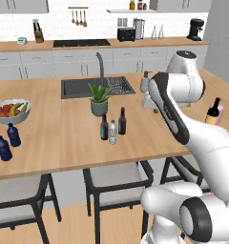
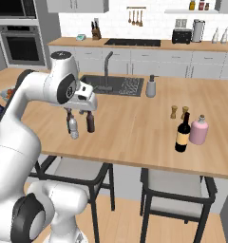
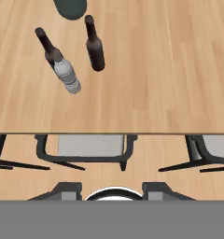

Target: Move the plastic bottles in the middle to the plastics group, and the glass bottles in the middle to the glass group.

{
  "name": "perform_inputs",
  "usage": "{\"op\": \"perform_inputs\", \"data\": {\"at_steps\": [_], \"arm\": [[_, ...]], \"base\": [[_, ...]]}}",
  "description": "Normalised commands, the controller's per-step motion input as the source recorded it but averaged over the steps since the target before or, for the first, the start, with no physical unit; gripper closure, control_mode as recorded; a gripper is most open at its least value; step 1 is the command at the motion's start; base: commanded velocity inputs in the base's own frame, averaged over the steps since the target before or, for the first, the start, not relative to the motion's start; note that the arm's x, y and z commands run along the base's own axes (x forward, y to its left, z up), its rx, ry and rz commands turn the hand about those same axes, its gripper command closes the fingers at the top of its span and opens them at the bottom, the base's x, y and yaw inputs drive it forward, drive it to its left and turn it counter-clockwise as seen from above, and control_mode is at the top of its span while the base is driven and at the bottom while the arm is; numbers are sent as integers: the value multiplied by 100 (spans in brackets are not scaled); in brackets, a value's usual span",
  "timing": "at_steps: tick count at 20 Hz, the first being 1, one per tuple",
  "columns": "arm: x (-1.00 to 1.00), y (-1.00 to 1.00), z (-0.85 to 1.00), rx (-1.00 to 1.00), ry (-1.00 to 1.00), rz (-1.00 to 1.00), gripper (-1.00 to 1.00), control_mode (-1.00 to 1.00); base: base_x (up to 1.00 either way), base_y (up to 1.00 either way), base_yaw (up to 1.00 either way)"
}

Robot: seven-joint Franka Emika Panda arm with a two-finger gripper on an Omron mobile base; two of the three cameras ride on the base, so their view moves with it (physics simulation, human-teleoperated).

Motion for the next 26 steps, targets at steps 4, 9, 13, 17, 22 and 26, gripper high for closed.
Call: {"op": "perform_inputs", "data": {"at_steps": [4, 9, 13, 17, 22, 26], "arm": [[-24, 0, -3, 0, 0, 0, -100, -100], [2, 63, -32, -11, 0, 0, -100, -100], [71, 100, -54, -23, 22, -1, -100, -100], [93, 72, -62, -10, 13, -3, -100, -100], [77, 40, -70, 1, -2, 0, -100, -100], [60, 37, -47, 0, 0, 0, -100, -100]], "base": [[0, 0, 0], [0, 0, 0], [0, 0, 0], [0, 0, 0], [0, 0, 0], [0, 0, 0]]}}
